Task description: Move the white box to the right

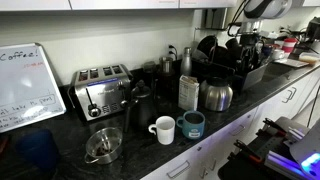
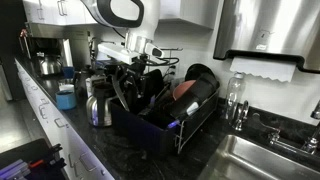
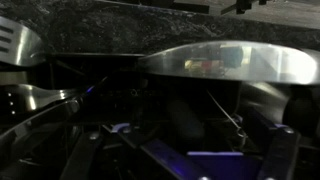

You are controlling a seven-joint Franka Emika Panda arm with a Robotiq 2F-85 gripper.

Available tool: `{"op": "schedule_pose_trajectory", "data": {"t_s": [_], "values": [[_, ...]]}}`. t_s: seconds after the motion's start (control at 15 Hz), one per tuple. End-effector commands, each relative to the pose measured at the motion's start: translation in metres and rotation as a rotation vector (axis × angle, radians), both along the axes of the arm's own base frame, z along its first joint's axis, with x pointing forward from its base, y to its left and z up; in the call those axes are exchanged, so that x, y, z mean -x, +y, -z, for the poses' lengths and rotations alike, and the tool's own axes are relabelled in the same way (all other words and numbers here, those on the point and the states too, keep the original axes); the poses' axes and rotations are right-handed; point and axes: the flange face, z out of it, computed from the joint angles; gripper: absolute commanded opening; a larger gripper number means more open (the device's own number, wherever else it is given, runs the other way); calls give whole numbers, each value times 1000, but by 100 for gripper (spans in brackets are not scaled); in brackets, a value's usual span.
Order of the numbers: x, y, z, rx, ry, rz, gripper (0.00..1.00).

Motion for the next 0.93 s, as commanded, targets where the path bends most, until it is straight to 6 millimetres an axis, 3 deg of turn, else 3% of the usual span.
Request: {"op": "schedule_pose_trajectory", "data": {"t_s": [0.0, 0.47, 0.87], "values": [[0, 0, 0, 0, 1, 0, 100], [-2, -1, -4, -3, -4, 7, 100], [-7, -8, -43, -15, -68, -1, 100]]}}
